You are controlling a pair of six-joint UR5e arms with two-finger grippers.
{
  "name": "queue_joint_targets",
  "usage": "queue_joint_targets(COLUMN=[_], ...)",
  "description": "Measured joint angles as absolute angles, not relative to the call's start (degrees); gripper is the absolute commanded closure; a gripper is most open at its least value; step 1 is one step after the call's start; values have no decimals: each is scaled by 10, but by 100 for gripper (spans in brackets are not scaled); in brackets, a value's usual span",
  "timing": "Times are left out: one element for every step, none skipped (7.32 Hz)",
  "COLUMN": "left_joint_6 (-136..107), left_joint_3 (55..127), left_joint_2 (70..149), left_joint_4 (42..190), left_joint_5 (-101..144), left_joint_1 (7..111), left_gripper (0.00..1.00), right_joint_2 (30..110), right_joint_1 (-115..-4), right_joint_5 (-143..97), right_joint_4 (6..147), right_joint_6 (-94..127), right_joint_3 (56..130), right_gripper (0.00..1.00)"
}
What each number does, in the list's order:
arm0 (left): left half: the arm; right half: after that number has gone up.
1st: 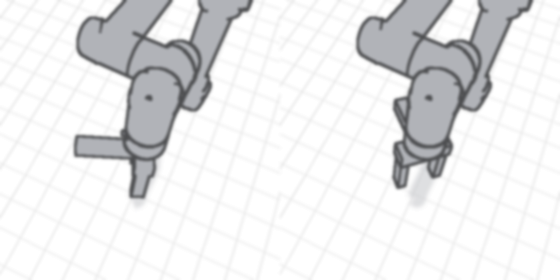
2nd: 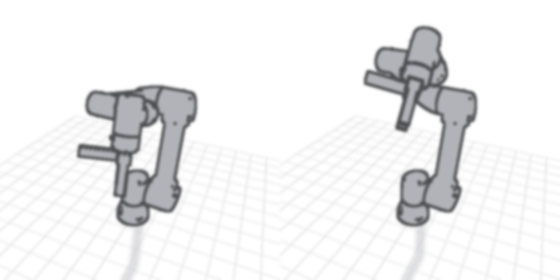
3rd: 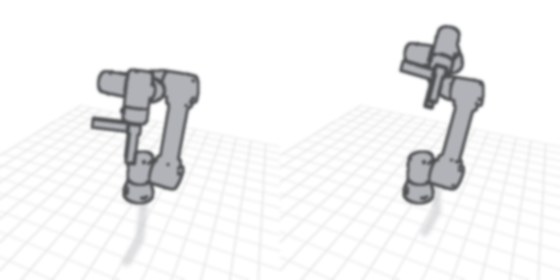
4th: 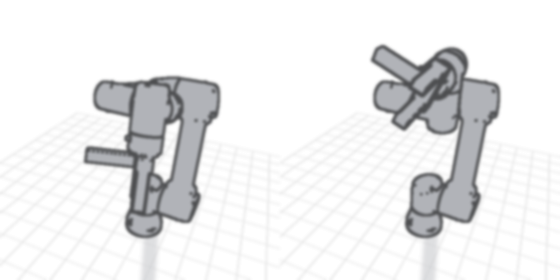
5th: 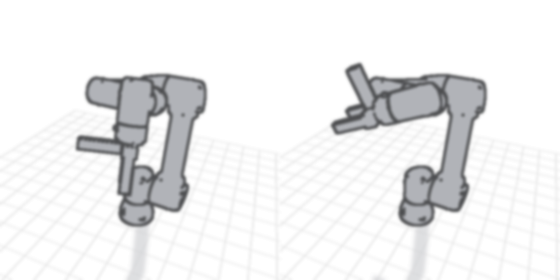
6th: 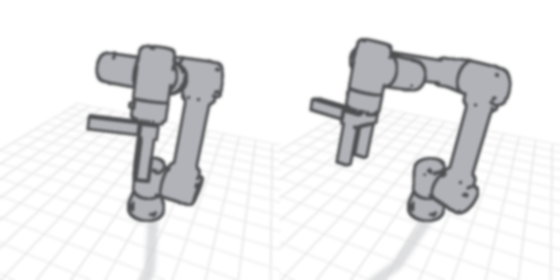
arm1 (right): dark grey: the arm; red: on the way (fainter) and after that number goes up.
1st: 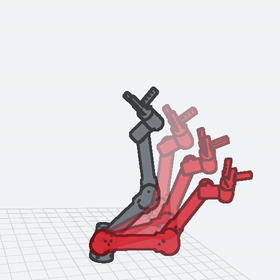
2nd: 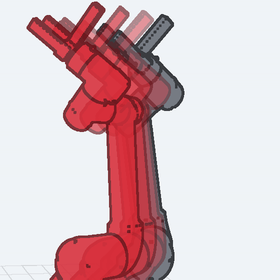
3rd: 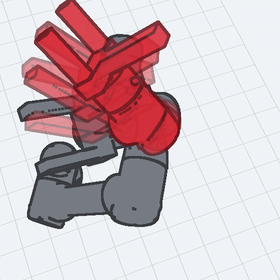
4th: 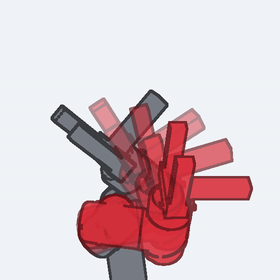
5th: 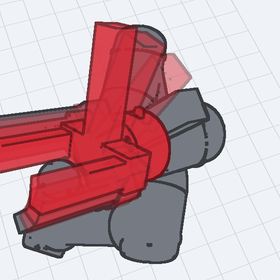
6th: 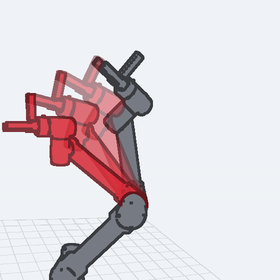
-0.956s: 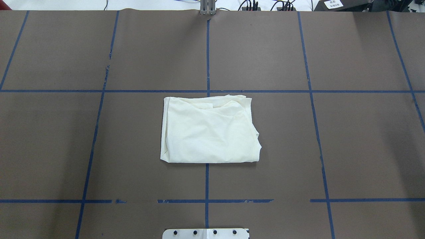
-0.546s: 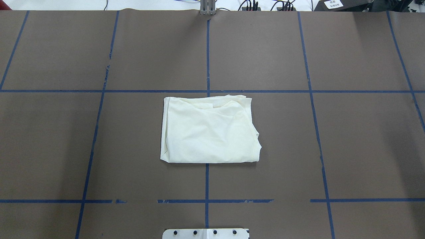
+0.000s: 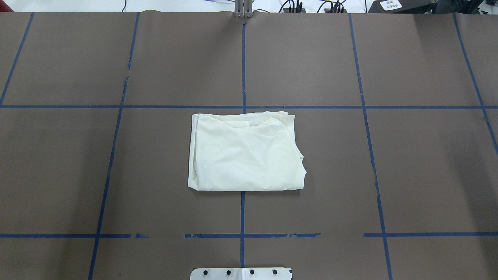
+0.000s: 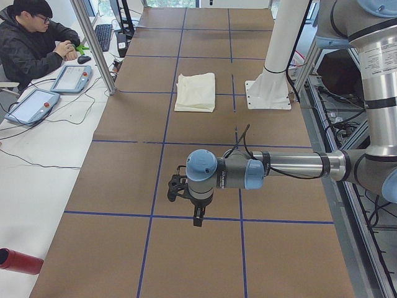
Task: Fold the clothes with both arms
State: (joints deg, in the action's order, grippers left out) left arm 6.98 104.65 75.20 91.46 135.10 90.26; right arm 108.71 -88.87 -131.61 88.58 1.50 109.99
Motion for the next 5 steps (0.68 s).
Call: queue_joint_targets(left_joint_6=[69, 69, 68, 68, 68], left_joint_3=[1051, 1053, 1055, 1057, 1057], left_joint_2=[752, 753, 753, 753, 753], left_joint_4=[915, 915, 915, 915, 915], left_joint_5=[1351, 1351, 1351, 1350, 1350], left_joint_1=[903, 903, 903, 903, 903], left_gripper=[0, 0, 0, 0, 0], right_joint_2=[1086, 1085, 1085, 1085, 1085], right_joint_1=[-889, -889, -889, -889, -889], right_joint_5=[-1316, -1316, -1316, -1316, -1316], right_joint_4=[886, 885, 885, 885, 884], right_joint_6=[14, 14, 15, 15, 15], right_joint_3=[1100, 1100, 1100, 1099, 1099], right_gripper=[0, 0, 0, 0, 0])
